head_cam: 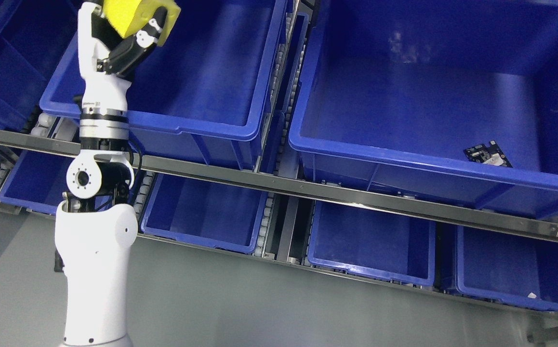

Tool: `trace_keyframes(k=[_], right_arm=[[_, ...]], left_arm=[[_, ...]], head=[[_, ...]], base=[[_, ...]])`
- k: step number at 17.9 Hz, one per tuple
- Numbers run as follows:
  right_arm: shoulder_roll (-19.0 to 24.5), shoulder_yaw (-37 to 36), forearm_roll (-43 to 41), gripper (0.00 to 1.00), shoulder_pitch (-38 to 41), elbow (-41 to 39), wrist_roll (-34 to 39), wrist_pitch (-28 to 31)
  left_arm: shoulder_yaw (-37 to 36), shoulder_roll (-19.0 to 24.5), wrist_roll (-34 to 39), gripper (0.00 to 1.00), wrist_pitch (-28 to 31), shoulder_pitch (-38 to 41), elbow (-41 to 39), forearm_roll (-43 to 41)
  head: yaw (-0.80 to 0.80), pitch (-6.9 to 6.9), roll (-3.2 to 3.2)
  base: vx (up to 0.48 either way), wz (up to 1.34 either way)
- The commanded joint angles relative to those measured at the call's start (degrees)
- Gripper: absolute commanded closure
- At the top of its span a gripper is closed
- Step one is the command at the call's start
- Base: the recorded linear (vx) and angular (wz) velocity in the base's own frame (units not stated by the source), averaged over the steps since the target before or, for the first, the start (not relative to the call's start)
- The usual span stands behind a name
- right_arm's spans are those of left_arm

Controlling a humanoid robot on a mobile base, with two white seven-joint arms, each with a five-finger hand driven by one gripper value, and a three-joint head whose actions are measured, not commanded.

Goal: Move yellow foam block to right shelf middle

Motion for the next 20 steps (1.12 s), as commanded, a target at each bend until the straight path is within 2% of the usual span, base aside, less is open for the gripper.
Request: trace_keyframes(k=[1,3,4,5,6,7,10,12,14,17,20], right_arm=[[-1.0,0.0,0.0,0.00,-0.1,-1.0,0.0,0.0],[-1.0,0.0,0.0,0.00,-0.1,-1.0,0.0,0.0],[-1.0,0.0,0.0,0.00,-0.1,-1.0,0.0,0.0],[-1.0,0.0,0.0,0.00,-0.1,-1.0,0.0,0.0],[-1.0,0.0,0.0,0.00,-0.1,-1.0,0.0,0.0],[-1.0,0.0,0.0,0.00,-0.1,-1.0,0.0,0.0],[-1.0,0.0,0.0,0.00,-0.1,-1.0,0.0,0.0],[-1.0,0.0,0.0,0.00,-0.1,-1.0,0.0,0.0],[-1.0,0.0,0.0,0.00,-0.1,-1.0,0.0,0.0],[-1.0,0.0,0.0,0.00,-0.2,-1.0,0.0,0.0],[-1.0,0.0,0.0,0.00,-0.1,-1.0,0.0,0.0]], left_arm=[[-5.3,1.0,0.1,0.79,13.3,-8.6,6.1,-2.9],[-5.2,1.0,0.5,0.70,17.4,-10.9,9.8,-5.4],[-5.2,1.0,0.6,0.52,20.6,-12.3,12.2,-6.6],[-5.4,1.0,0.6,0.24,24.8,-13.8,13.9,-7.8],[-5.4,1.0,0.6,0.07,28.2,-14.8,14.8,-8.5],[-5.2,1.0,0.6,0.00,30.5,-14.9,14.7,-8.8],[-5.2,1.0,0.5,0.00,30.3,-15.6,14.0,-8.8],[-4.5,1.0,-0.1,0.00,30.2,-18.8,13.4,-8.6],[-3.9,1.0,-0.8,0.00,27.2,-17.7,10.1,-8.7],[-4.1,1.0,-0.9,0.00,19.7,-14.5,4.8,-8.7],[-3.9,1.0,-0.3,0.00,18.6,-11.9,-2.3,-8.6]], head=[[0.00,0.00,0.00],[0.00,0.00,0.00],[0.00,0.00,0.00],[0.00,0.00,0.00],[0.00,0.00,0.00],[0.00,0.00,0.00],[0.00,0.00,0.00],[0.00,0.00,0.00],[0.00,0.00,0.00],[0.00,0.00,0.00],[0.00,0.00,0.00]], base=[[0.048,-0.08],[0.040,-0.06],[0.033,-0.04],[0.021,0.00],[0.021,0.00],[0.000,0.00],[0.000,0.00],[0.000,0.00],[0.000,0.00],[0.000,0.00],[0.000,0.00]])
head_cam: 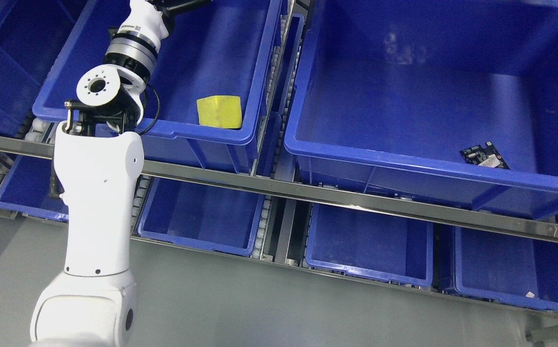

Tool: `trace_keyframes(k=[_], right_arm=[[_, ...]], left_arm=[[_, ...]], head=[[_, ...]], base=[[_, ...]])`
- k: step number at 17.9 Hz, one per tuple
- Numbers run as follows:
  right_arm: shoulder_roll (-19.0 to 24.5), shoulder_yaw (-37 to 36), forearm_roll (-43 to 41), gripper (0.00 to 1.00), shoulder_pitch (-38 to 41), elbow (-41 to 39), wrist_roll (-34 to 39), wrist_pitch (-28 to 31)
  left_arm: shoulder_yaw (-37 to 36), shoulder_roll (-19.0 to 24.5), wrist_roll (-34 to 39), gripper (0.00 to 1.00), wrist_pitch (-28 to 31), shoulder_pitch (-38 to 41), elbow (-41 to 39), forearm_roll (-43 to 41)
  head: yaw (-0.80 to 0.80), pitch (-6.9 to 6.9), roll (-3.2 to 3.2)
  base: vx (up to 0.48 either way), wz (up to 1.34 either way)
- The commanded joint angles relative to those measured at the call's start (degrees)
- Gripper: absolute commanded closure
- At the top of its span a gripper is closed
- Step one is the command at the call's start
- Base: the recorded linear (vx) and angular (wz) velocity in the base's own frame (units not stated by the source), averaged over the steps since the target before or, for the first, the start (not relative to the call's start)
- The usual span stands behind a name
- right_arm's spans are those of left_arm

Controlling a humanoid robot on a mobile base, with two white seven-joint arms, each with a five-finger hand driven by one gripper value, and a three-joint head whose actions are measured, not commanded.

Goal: Move yellow foam block to right shelf middle

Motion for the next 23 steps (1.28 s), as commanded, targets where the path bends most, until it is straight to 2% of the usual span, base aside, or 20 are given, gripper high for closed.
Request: trace_keyframes(k=[1,3,9,14,18,23], right_arm=[[-1.0,0.0,0.0,0.00,-0.1,-1.0,0.0,0.0],[-1.0,0.0,0.0,0.00,-0.1,-1.0,0.0,0.0],[-1.0,0.0,0.0,0.00,-0.1,-1.0,0.0,0.0],[-1.0,0.0,0.0,0.00,-0.1,-1.0,0.0,0.0],[-1.0,0.0,0.0,0.00,-0.1,-1.0,0.0,0.0],[-1.0,0.0,0.0,0.00,-0.1,-1.0,0.0,0.0]], left_arm=[[-0.5,1.0,0.3,0.00,-2.6,3.9,-12.1,-0.2],[-0.8,1.0,-0.1,0.00,-5.1,5.5,-13.8,-0.3],[2.5,1.0,-0.1,0.00,-6.3,14.8,-15.0,-0.3],[3.3,1.0,0.0,0.00,-5.5,15.5,-15.2,-0.3],[2.8,1.0,0.3,0.00,-2.3,14.7,-15.1,-0.3],[3.3,1.0,0.2,0.00,-2.3,14.7,-15.1,-0.3]], head=[[0.00,0.00,0.00],[0.00,0.00,0.00],[0.00,0.00,0.00],[0.00,0.01,0.00],[0.00,0.01,0.00],[0.00,0.01,0.00]], base=[[0.000,0.00],[0.000,0.00],[0.000,0.00],[0.000,0.00],[0.000,0.00],[0.000,0.00]])
